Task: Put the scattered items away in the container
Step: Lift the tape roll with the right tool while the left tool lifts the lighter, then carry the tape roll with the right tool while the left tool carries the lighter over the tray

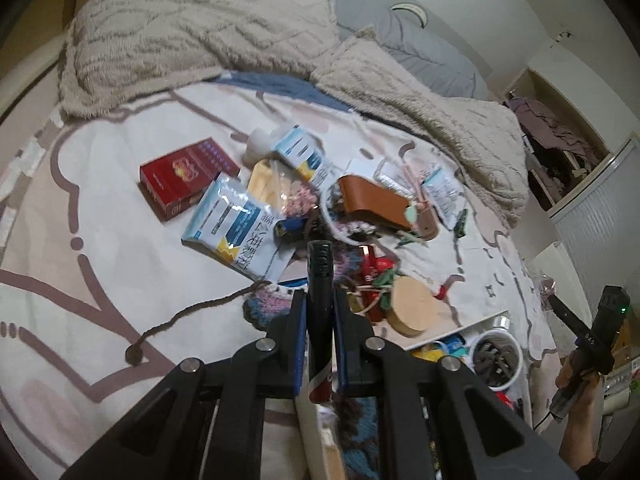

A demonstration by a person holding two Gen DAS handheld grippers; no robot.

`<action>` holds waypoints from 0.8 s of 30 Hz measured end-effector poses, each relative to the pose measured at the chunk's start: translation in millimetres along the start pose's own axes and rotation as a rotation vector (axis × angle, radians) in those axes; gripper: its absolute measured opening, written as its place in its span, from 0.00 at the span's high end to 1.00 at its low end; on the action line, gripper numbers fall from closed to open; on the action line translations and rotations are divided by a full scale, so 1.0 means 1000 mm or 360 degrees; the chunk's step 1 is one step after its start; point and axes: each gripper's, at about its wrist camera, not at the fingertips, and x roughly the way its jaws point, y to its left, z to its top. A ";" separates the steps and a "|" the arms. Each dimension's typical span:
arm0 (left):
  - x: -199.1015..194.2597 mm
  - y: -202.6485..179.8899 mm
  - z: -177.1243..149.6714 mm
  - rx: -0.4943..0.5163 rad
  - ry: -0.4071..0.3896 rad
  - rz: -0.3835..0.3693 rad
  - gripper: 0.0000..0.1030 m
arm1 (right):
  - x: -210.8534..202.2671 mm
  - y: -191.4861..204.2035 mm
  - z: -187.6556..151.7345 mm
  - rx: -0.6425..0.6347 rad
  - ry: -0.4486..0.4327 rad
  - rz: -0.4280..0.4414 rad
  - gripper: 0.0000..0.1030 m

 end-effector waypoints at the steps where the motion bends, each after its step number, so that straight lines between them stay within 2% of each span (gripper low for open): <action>1: -0.004 -0.003 0.000 0.0007 -0.0009 -0.0001 0.88 | -0.003 0.001 -0.001 -0.0002 -0.0006 0.0000 0.53; 15: -0.048 -0.071 -0.010 0.0224 -0.0034 -0.0102 0.88 | -0.037 0.029 -0.002 -0.0059 -0.0121 0.0050 0.53; 24: -0.063 -0.103 -0.017 0.0338 -0.0027 -0.0087 0.88 | -0.051 0.051 -0.001 -0.0104 -0.0178 0.0136 0.53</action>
